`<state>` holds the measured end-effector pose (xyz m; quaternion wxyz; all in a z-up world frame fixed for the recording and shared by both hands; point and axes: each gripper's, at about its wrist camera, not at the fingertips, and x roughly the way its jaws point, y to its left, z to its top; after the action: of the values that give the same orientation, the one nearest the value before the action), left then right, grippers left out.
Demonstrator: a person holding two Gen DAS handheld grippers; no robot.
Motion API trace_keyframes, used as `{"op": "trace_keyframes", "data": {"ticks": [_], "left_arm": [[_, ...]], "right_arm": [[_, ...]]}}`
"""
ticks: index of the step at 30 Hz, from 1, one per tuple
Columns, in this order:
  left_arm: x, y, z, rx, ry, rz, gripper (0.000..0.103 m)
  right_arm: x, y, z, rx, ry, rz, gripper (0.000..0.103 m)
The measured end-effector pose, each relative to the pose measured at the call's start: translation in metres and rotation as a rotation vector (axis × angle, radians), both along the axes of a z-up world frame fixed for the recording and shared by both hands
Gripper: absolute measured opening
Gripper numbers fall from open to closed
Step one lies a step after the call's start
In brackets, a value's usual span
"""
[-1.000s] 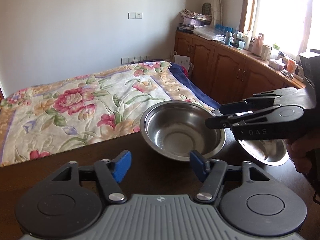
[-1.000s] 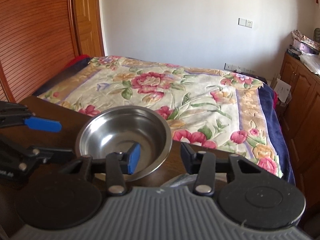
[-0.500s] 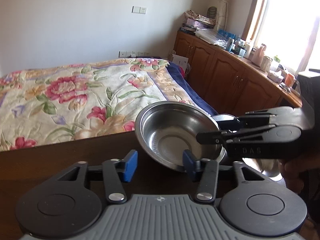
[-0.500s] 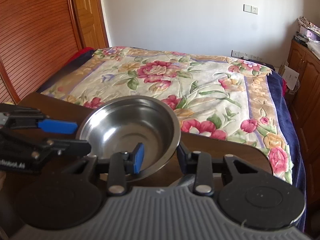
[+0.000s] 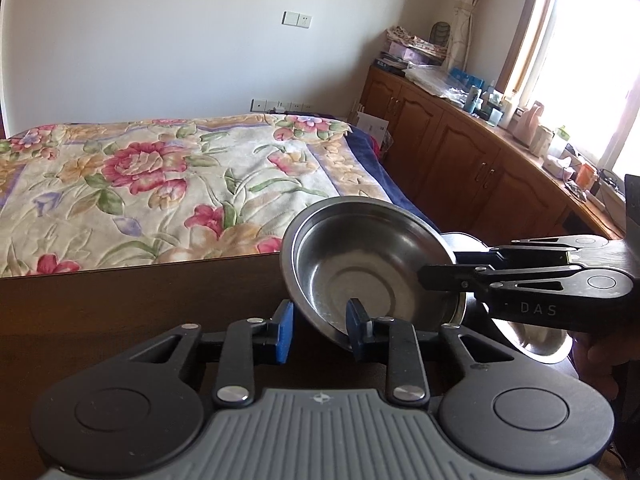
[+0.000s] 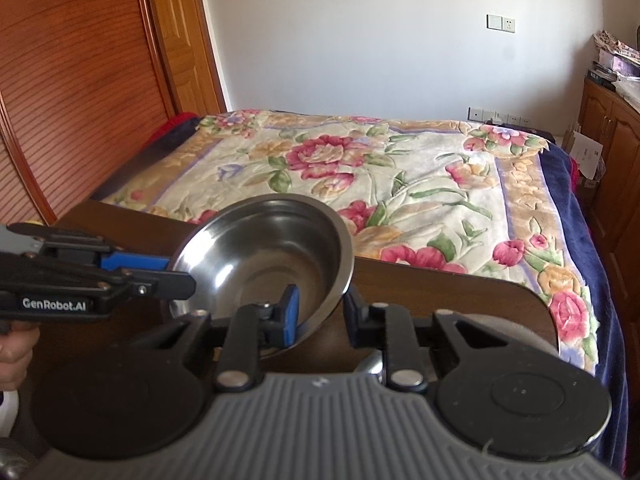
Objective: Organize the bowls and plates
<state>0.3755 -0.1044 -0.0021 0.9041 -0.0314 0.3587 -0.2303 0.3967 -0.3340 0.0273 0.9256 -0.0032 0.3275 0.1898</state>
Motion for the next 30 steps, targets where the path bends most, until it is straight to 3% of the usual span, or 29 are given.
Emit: {"op": "trace_keyframes", "data": {"ticks": [19, 30], "left_arm": [[-0.072, 0.018, 0.061, -0.03, -0.125, -0.019, 0.03], [-0.132, 0.026, 0.07, -0.031, -0.173, -0.031, 0.03]], "right_arm": [[-0.07, -0.001, 0.044, 0.064, -0.106, -0.009, 0.026], [-0.117, 0.001, 0.053, 0.053, -0.144, 0.002, 0.026]]}}
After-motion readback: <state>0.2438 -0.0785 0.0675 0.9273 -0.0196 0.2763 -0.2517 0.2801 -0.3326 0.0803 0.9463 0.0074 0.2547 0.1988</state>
